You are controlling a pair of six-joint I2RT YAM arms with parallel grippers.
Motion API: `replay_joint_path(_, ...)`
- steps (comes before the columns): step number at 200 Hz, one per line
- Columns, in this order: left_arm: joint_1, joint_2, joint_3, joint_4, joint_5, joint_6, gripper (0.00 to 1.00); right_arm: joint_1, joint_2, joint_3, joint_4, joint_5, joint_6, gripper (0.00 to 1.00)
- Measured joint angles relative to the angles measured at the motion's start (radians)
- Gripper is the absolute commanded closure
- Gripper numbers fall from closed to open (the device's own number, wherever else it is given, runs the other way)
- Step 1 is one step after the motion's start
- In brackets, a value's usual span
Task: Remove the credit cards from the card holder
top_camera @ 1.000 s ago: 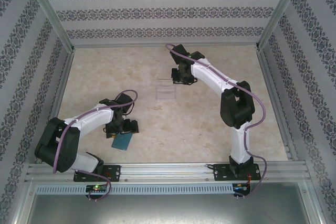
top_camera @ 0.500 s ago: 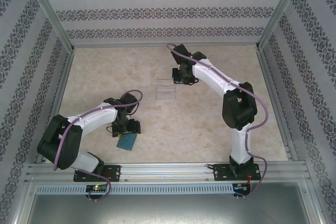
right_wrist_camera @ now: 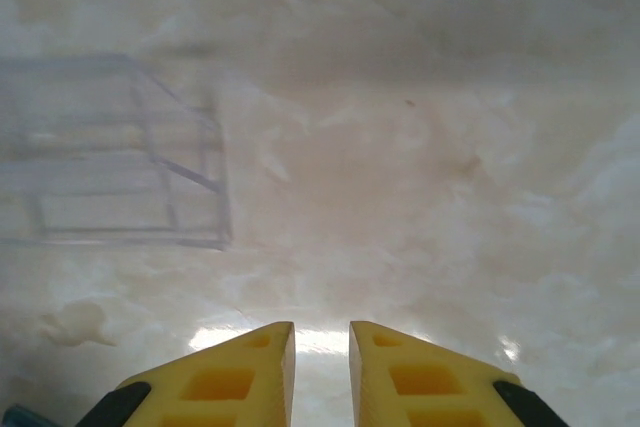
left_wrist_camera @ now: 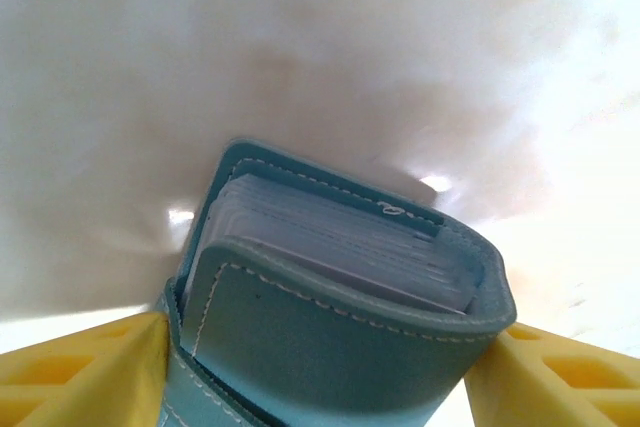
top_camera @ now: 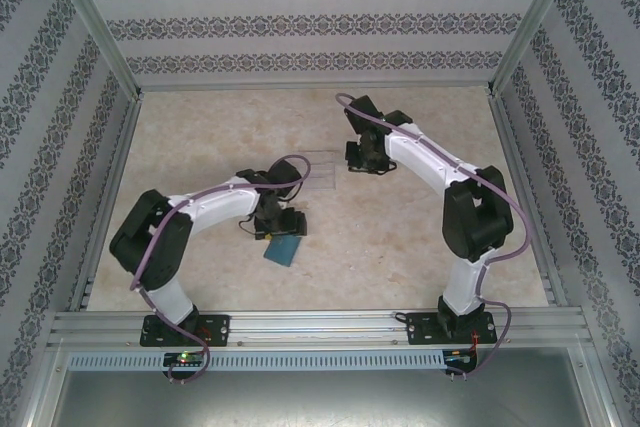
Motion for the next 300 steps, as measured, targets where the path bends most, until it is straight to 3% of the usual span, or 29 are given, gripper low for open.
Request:
replay_joint_path(45, -0.014, 0.110, 0.135, 0.004, 0.015, -0.030, 0.28, -0.010, -0.025, -0.093, 0.014, 0.002, -0.001, 0.79)
replay_joint_path(93, -0.021, 0.134, 0.169, 0.017, -0.008, -0.052, 0.14, -0.005, -0.068, -0.162, 0.039, -0.018, -0.001, 0.79)
replay_joint_path(127, -0.021, 0.131, 0.175, 0.018, -0.037, -0.051, 0.12, 0.027, -0.113, -0.202, 0.061, -0.039, 0.004, 0.75)
replay_joint_path(175, -0.009, 0.039, 0.169, 0.010, -0.050, -0.005, 0.24, 0.111, -0.192, -0.273, 0.115, -0.091, 0.051, 0.74)
replay_joint_path(214, 0.062, -0.080, 0.095, -0.021, -0.064, 0.054, 0.33, 0.183, -0.205, -0.370, 0.227, -0.179, 0.134, 0.71)
replay_joint_path(271, 0.101, -0.088, -0.008, -0.099, -0.111, 0.129, 0.50, 0.243, -0.193, -0.476, 0.393, -0.316, 0.236, 0.67)
replay_joint_path(300, 0.106, -0.085, -0.045, -0.103, -0.093, 0.152, 0.53, 0.245, -0.181, -0.497, 0.446, -0.346, 0.263, 0.66)
